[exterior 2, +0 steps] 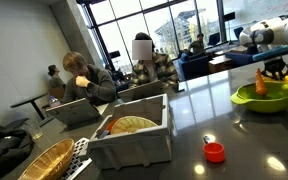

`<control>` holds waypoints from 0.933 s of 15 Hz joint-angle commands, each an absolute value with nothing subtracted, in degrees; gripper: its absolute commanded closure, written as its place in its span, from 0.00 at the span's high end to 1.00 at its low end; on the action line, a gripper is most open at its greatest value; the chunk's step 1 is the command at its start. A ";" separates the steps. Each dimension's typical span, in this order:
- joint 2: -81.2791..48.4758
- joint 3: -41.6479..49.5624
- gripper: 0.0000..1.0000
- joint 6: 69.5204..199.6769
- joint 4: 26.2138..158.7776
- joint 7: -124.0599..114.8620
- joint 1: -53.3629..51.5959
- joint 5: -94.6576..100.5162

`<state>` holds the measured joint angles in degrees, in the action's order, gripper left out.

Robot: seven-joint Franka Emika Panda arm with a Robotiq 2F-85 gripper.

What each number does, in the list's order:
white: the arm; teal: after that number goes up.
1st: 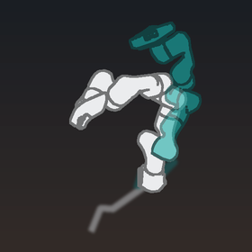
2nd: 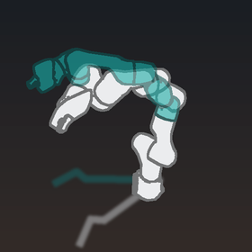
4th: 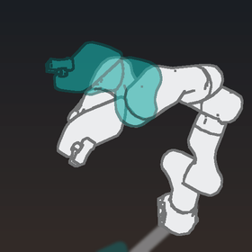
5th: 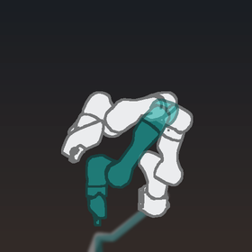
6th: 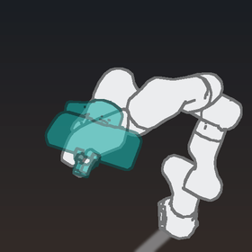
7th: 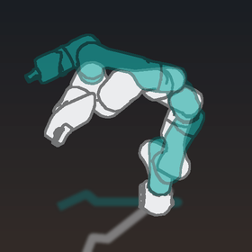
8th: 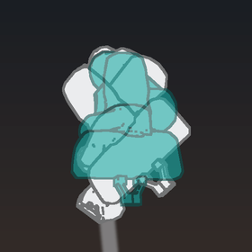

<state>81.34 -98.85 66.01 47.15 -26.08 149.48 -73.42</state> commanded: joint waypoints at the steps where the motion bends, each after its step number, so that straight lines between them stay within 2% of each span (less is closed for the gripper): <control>1: 85.72 -97.90 0.03 66.05 52.05 -26.15 149.51 -72.64; 14: 80.03 -97.62 0.03 65.13 42.54 -26.61 148.81 -75.66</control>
